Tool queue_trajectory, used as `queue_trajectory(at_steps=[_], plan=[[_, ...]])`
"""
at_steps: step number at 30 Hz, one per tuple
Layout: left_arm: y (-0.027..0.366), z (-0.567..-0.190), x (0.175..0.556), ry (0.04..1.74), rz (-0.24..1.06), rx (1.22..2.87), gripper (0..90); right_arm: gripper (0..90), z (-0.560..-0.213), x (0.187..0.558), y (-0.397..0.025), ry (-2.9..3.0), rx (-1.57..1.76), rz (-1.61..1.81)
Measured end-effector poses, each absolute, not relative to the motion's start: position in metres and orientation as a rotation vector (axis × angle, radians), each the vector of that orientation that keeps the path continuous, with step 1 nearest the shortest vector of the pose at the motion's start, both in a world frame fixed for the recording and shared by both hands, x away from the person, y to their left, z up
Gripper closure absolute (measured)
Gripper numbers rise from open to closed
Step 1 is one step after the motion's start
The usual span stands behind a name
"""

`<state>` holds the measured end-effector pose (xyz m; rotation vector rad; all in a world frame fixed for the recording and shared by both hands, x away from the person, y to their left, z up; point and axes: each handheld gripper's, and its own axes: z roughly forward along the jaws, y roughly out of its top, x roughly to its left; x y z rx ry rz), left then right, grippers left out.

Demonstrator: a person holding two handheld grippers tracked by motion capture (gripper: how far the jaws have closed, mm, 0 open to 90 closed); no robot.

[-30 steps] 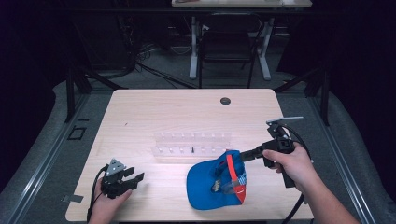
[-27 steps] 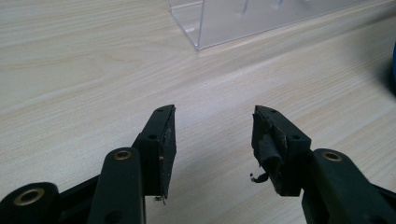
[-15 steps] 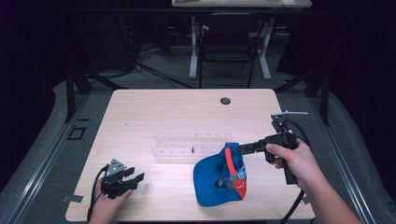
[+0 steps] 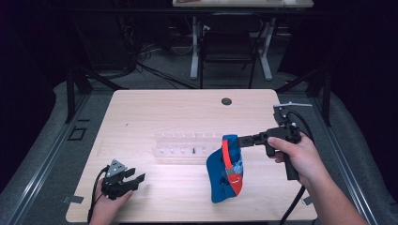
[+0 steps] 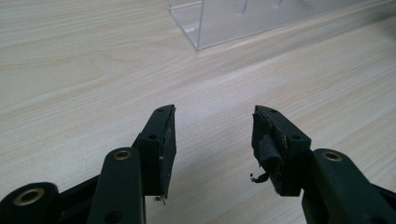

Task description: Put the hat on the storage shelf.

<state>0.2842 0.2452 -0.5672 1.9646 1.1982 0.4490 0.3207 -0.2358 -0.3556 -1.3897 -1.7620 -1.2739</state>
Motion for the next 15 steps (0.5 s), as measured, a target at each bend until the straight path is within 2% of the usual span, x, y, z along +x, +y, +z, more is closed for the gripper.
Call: queue_trajectory(at_steps=[15], plan=[[0.244, -0.567, 0.284, 1.192, 0.45, 1.971, 50.1, 90.0, -0.346, 0.326, -0.245, -1.716, -1.395, -1.347]])
